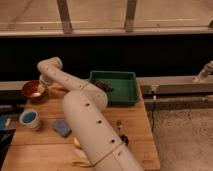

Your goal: Stack bowls into tray

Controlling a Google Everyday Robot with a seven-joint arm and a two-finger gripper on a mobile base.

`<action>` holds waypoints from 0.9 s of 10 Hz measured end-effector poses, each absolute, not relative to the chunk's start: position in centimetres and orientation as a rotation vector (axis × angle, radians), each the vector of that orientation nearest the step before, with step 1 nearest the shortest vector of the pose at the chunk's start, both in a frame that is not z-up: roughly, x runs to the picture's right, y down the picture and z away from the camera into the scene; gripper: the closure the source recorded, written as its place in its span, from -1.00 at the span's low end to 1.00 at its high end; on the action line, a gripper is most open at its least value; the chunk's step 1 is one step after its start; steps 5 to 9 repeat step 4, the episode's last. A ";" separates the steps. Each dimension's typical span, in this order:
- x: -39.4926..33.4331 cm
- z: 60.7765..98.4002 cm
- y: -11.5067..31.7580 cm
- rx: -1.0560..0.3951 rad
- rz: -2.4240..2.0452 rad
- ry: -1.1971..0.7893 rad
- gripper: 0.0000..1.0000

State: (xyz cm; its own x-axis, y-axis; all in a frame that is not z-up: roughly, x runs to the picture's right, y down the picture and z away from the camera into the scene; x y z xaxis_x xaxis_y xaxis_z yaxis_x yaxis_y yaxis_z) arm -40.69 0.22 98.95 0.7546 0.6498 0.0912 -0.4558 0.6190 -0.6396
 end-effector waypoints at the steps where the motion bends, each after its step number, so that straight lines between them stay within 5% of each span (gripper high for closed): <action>1: -40.7 99.1 0.6 -0.634 0.658 -0.348 -0.09; 9: -40.4 99.1 0.9 -0.642 0.657 -0.350 -0.08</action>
